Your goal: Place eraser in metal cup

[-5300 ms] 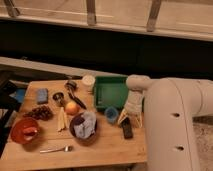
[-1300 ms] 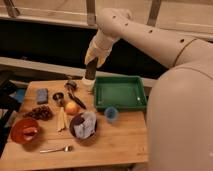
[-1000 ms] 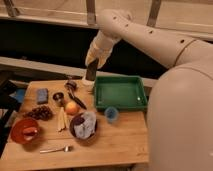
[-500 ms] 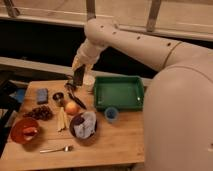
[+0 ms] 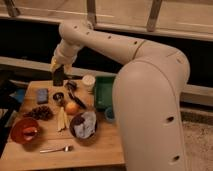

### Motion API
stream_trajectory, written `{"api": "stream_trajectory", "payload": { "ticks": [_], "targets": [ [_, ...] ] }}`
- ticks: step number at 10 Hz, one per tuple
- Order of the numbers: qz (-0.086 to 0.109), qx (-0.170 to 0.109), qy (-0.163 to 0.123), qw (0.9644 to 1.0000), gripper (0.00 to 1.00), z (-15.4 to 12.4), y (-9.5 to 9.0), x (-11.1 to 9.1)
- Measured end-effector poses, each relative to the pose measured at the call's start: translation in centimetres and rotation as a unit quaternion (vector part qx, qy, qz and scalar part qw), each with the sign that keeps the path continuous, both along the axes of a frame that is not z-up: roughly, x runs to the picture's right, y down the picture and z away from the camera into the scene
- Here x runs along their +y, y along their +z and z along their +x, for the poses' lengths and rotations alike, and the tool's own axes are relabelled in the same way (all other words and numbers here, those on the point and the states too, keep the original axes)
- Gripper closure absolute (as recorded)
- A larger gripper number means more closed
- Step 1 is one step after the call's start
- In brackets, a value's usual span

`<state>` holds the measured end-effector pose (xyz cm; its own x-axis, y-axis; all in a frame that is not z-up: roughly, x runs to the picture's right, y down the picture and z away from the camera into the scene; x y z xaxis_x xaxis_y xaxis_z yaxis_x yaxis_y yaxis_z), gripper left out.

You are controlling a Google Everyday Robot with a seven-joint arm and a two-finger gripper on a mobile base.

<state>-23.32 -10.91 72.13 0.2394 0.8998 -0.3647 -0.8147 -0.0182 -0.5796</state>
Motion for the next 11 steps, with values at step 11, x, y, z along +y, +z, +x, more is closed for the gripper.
{"api": "stream_trajectory", "payload": {
  "ticks": [11],
  "targets": [
    [-0.016, -0.028, 0.0, 0.9995, 1.0, -3.6, 4.2, 4.2]
  ]
}}
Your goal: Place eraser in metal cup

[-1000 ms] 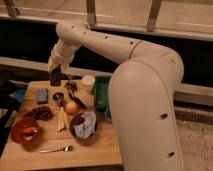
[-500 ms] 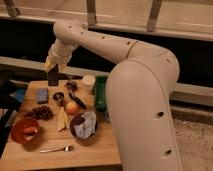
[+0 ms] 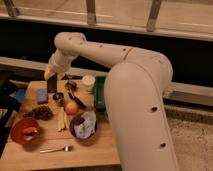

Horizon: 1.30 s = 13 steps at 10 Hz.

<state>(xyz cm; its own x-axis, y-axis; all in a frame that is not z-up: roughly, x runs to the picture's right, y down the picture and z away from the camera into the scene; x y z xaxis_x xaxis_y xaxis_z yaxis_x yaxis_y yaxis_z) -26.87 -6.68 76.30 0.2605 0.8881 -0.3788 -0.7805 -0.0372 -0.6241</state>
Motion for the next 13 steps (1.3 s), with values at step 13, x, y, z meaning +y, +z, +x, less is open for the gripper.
{"api": "stream_trajectory", "payload": {
  "ticks": [13],
  "targets": [
    [0.048, 0.0, -0.04, 0.998, 1.0, -1.5, 3.4, -0.1]
  ]
}}
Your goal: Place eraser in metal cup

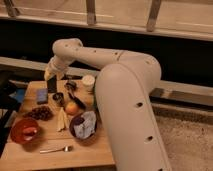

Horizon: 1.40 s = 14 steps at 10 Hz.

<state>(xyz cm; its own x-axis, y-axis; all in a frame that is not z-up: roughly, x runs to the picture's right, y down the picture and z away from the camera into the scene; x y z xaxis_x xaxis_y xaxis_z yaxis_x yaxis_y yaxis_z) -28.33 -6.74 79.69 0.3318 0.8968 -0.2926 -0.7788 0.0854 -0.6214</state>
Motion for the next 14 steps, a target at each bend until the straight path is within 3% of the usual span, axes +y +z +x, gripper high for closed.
{"api": "stream_trajectory", "payload": {
  "ticks": [1, 3, 5, 8, 10, 14],
  "targets": [
    [0.013, -0.011, -0.036, 0.9992, 1.0, -0.3, 0.0, 0.3],
    [0.05, -0.036, -0.109, 0.9922, 1.0, 0.5, 0.4, 0.0],
    [0.067, -0.051, -0.143, 0.9861, 1.0, 0.6, 0.4, 0.0],
    [0.068, -0.05, -0.141, 0.9865, 1.0, 0.5, 0.6, 0.1],
    [0.075, -0.047, -0.124, 0.9883, 1.0, 0.1, 1.8, 0.0],
    [0.082, -0.049, -0.115, 0.9887, 1.0, -1.3, 2.9, 0.1]
  ]
}}
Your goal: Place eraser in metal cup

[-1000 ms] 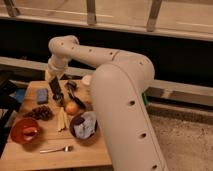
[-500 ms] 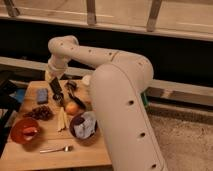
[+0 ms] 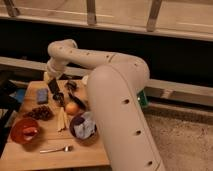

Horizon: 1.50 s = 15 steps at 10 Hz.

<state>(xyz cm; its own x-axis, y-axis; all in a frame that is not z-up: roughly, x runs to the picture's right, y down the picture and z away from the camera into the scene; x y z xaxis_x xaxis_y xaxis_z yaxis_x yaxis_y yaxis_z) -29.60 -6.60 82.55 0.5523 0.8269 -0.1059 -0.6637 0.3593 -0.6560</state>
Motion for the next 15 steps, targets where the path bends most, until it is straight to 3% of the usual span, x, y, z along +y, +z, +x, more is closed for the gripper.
{"api": "stream_trajectory", "payload": {
  "ticks": [4, 7, 13, 15],
  "targets": [
    [-0.01, 0.005, -0.001, 0.9999, 1.0, -0.7, 2.6, 2.3],
    [-0.006, 0.016, -0.004, 0.9999, 0.98, -1.0, 3.7, 2.9],
    [-0.002, 0.036, 0.002, 0.9993, 0.38, -0.3, 4.9, 3.3],
    [-0.006, 0.037, 0.011, 0.9992, 0.32, -0.2, 5.0, 3.5]
  ]
}}
